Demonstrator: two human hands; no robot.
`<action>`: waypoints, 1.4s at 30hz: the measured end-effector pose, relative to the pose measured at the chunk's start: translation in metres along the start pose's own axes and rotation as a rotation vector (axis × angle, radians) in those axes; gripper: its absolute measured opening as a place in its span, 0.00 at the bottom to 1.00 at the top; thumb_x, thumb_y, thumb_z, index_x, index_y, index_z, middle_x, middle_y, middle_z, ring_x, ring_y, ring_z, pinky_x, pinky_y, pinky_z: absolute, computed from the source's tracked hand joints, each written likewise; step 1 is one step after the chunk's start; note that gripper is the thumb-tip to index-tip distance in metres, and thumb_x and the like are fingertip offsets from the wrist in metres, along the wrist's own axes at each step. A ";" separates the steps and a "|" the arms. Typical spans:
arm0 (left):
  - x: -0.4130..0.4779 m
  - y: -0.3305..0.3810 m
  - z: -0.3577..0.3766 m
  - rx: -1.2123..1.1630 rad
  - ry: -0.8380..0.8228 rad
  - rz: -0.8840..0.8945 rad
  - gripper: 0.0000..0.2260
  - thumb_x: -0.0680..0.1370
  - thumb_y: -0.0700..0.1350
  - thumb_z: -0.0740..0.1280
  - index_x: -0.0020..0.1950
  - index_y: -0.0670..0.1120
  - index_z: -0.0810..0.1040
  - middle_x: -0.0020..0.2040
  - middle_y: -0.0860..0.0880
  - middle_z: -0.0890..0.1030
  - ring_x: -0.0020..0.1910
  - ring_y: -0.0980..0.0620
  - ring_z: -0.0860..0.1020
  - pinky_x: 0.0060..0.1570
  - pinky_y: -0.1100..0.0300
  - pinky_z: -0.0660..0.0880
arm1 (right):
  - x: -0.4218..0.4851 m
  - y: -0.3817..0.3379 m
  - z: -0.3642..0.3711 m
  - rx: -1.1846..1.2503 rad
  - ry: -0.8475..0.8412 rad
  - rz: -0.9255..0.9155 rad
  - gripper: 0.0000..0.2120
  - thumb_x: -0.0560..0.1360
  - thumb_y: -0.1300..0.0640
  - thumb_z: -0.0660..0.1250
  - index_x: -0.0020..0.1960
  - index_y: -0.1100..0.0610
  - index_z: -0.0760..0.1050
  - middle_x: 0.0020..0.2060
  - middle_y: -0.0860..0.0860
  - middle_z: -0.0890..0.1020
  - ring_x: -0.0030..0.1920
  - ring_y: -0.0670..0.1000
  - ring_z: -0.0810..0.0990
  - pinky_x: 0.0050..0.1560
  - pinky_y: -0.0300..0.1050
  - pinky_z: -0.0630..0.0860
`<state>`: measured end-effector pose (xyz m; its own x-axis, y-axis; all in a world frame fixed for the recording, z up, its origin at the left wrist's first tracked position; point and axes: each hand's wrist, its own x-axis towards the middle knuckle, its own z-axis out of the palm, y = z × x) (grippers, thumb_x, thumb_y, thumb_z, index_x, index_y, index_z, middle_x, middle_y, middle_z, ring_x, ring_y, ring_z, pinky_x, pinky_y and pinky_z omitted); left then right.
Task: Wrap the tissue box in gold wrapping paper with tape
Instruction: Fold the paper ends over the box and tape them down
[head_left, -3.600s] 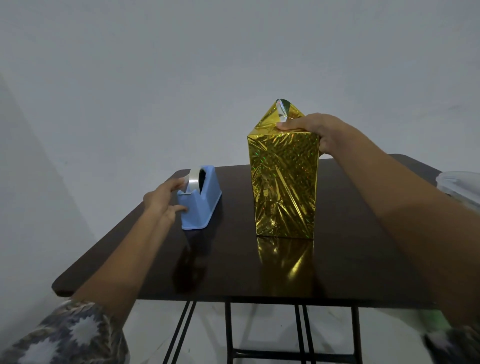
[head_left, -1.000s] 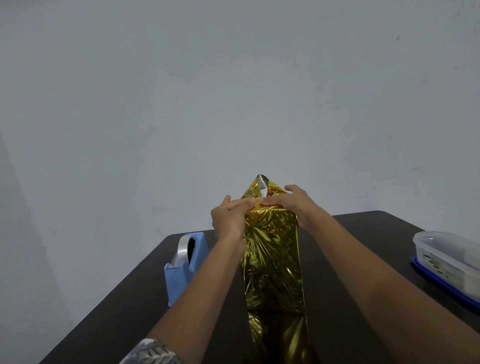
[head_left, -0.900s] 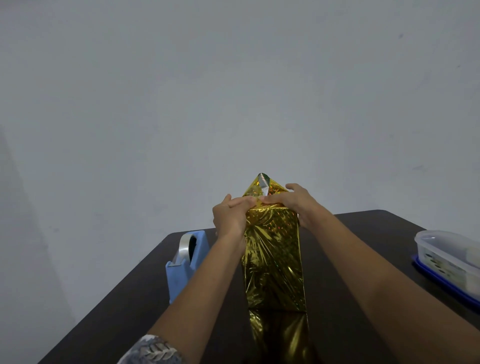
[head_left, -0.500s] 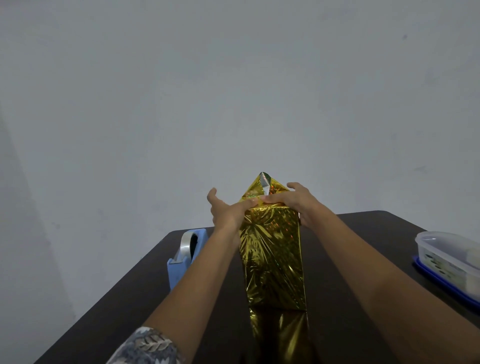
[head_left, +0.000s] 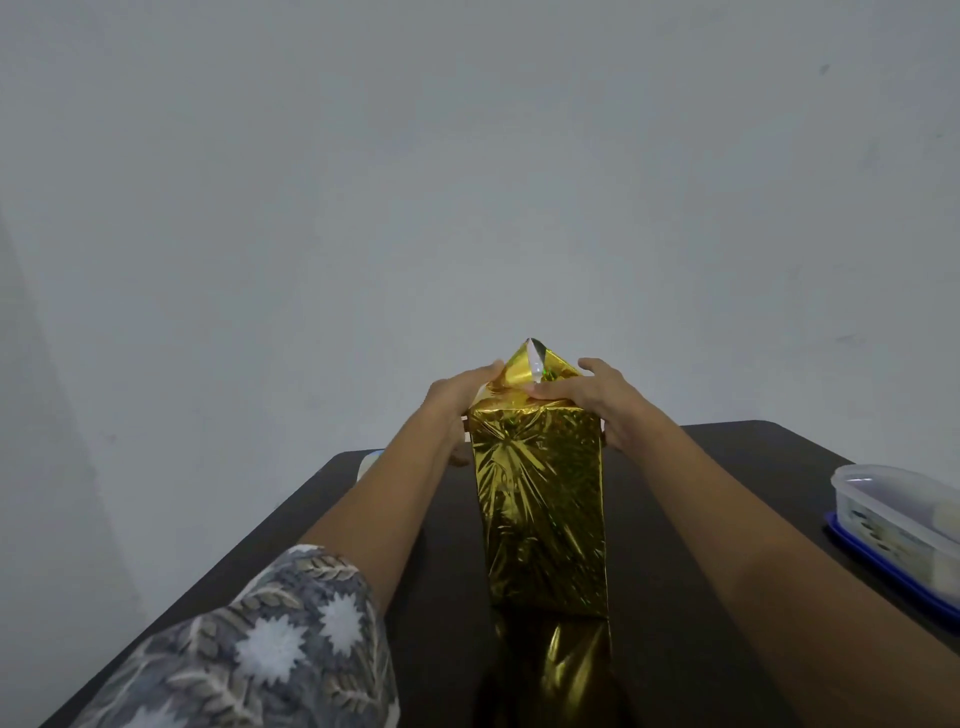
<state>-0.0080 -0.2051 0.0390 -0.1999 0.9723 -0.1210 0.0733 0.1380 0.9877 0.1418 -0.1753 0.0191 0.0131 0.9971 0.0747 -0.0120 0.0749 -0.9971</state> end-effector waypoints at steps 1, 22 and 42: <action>0.000 -0.001 -0.001 0.012 -0.022 -0.009 0.19 0.70 0.55 0.74 0.49 0.43 0.75 0.42 0.46 0.77 0.37 0.50 0.76 0.25 0.57 0.72 | 0.001 0.001 0.001 0.008 0.006 0.000 0.50 0.63 0.59 0.79 0.76 0.55 0.53 0.71 0.59 0.65 0.65 0.61 0.71 0.60 0.58 0.74; 0.025 -0.070 -0.102 -0.018 0.193 0.164 0.11 0.79 0.50 0.64 0.56 0.44 0.74 0.52 0.44 0.81 0.51 0.47 0.78 0.52 0.50 0.74 | -0.005 0.000 0.007 0.062 0.238 -0.089 0.43 0.70 0.27 0.52 0.74 0.55 0.59 0.71 0.56 0.66 0.71 0.57 0.65 0.70 0.62 0.61; 0.045 -0.096 -0.148 0.087 0.140 -0.197 0.10 0.73 0.47 0.72 0.38 0.44 0.75 0.49 0.47 0.77 0.53 0.47 0.74 0.52 0.48 0.71 | -0.024 0.135 0.198 -0.477 -0.185 -0.273 0.16 0.73 0.50 0.70 0.60 0.52 0.77 0.55 0.54 0.80 0.58 0.55 0.77 0.49 0.45 0.73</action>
<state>-0.1692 -0.2022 -0.0468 -0.3515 0.8905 -0.2890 0.1025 0.3435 0.9335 -0.0577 -0.1863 -0.1147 -0.2227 0.9312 0.2885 0.4196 0.3587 -0.8338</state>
